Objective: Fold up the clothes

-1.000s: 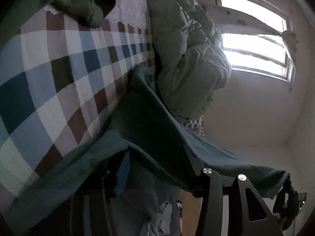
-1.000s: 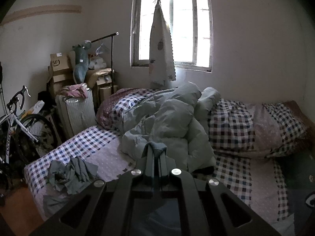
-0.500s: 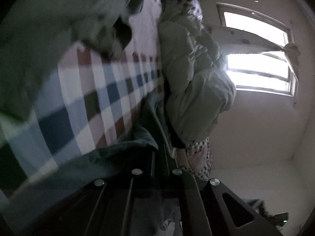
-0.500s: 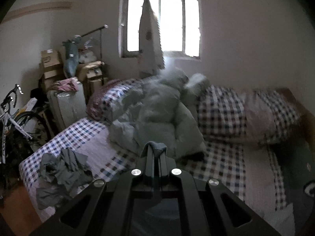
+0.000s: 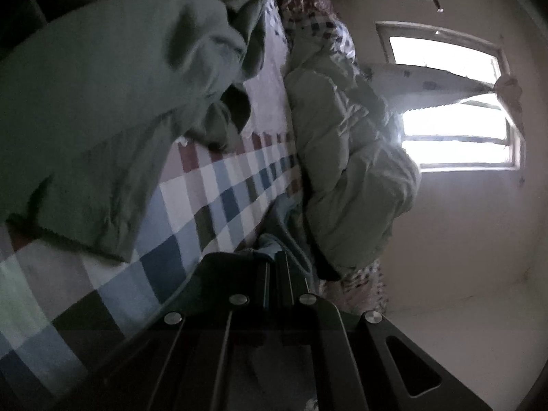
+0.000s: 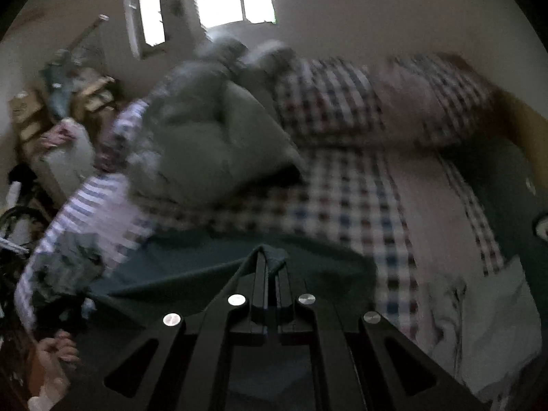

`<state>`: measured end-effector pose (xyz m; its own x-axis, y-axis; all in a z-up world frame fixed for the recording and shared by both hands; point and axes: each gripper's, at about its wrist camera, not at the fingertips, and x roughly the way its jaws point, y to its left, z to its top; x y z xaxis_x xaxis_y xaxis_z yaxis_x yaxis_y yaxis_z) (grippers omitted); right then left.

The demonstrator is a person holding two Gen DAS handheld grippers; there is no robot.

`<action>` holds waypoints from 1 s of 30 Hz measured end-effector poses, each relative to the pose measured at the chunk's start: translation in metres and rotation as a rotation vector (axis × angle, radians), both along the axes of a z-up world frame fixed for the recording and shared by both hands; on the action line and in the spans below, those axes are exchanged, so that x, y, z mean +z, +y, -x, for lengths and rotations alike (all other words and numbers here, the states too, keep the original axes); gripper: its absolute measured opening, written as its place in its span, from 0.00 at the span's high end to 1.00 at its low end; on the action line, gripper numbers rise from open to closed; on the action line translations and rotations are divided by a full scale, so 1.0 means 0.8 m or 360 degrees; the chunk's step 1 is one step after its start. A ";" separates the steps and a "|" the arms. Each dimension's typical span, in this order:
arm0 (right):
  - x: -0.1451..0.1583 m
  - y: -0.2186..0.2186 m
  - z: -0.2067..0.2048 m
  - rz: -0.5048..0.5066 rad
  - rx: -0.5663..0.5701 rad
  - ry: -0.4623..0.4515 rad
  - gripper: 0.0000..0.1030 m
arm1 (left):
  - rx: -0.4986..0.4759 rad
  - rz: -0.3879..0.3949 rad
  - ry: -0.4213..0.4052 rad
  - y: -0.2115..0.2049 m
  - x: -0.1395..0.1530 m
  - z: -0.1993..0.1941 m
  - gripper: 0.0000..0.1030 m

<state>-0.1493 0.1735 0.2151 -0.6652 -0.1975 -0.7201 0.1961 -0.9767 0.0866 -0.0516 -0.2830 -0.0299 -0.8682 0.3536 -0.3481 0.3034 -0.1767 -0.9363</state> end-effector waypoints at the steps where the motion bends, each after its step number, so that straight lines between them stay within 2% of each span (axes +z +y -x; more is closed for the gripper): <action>1: -0.022 0.008 0.010 0.0007 -0.0027 -0.0054 0.99 | -0.0008 0.0007 -0.0004 0.001 0.000 0.000 0.99; 4: -0.089 0.030 0.044 0.0036 -0.0099 -0.0220 0.99 | -0.0023 0.0065 -0.0011 0.004 0.003 0.001 0.99; 8: -0.154 0.053 0.068 0.0159 -0.0189 -0.0387 0.98 | -0.0038 0.0130 -0.0022 0.007 0.007 0.001 0.99; 10: -0.161 0.063 0.053 0.0181 -0.0252 -0.0355 0.76 | -0.0042 0.0139 -0.0022 0.006 0.007 0.000 0.99; 11: -0.163 0.069 0.045 0.0192 -0.0283 -0.0332 0.71 | -0.0045 0.0140 -0.0024 0.005 0.007 0.000 0.99; 13: -0.164 0.079 0.021 0.0254 -0.0287 -0.0259 0.55 | -0.0051 0.0143 -0.0026 0.005 0.007 -0.001 0.99; 14: -0.164 0.081 0.008 0.0302 -0.0266 -0.0239 0.52 | -0.0053 0.0145 -0.0027 0.005 0.007 -0.001 0.99; 16: -0.170 0.080 -0.013 0.0360 -0.0192 -0.0234 0.52 | -0.0058 0.0150 -0.0028 0.004 0.008 -0.002 0.99; 19: -0.182 0.070 -0.030 0.0334 -0.0091 -0.0241 0.52 | -0.0061 0.0167 -0.0028 0.005 0.008 -0.002 0.99; 22: -0.196 0.053 -0.030 0.0274 -0.0005 -0.0255 0.52 | -0.0061 0.0173 -0.0028 0.006 0.008 -0.001 0.99; 30: -0.206 0.016 -0.013 0.0251 0.0145 -0.0207 0.54 | -0.0063 0.0185 -0.0028 0.007 0.009 0.000 0.99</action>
